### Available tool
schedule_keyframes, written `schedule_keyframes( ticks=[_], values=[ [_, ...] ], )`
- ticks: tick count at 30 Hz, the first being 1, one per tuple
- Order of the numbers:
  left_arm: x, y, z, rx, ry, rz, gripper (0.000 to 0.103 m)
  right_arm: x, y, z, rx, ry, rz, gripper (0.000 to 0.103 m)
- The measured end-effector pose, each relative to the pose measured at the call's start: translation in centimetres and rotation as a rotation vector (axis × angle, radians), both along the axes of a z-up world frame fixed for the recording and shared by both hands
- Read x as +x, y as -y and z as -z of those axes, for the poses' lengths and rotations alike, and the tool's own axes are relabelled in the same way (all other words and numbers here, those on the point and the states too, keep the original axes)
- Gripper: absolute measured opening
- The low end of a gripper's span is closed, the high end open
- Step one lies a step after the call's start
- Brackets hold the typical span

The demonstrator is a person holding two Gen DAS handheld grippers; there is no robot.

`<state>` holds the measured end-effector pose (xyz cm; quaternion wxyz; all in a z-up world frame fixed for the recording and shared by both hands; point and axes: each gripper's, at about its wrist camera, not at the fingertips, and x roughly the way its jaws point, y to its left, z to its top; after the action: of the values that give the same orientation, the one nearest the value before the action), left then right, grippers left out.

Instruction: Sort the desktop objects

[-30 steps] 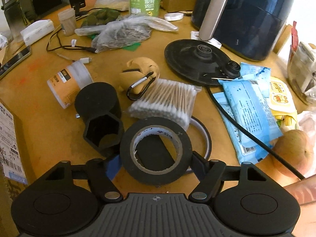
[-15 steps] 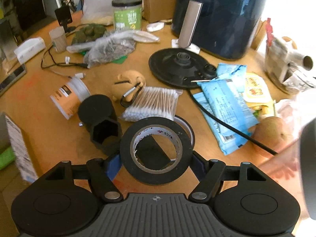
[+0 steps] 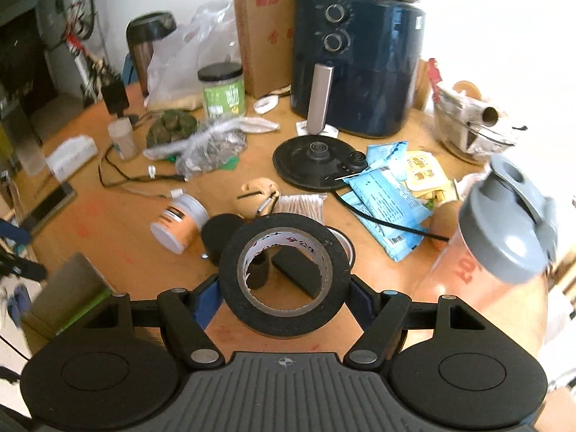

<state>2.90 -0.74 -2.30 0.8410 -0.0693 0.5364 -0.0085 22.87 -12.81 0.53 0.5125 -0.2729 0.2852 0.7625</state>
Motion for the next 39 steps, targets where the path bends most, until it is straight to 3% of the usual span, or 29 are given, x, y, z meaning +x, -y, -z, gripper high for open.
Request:
schedule_keyframes(
  ticks=[7, 21, 31, 39],
  values=[
    [0.6, 0.5, 0.1, -0.009, 0.005, 0.063, 0.103, -1.8, 3.8, -1.0, -0.008, -0.059, 0.062, 0.075],
    [1.6, 0.5, -0.3, -0.016, 0.038, 0.152, 0.103, -5.6, 8.1, 0.1, -0.073, -0.149, 0.176, 0.075],
    [6.4, 1.1, 0.2, 0.026, 0.080, 0.236, 0.102, -6.4, 9.3, -0.2, -0.069, -0.173, 0.242, 0.075],
    [11.5, 1.3, 1.7, -0.037, 0.056, 0.285, 0.102, -6.2, 10.2, 0.0, -0.081, -0.175, 0.307, 0.075]
  ],
)
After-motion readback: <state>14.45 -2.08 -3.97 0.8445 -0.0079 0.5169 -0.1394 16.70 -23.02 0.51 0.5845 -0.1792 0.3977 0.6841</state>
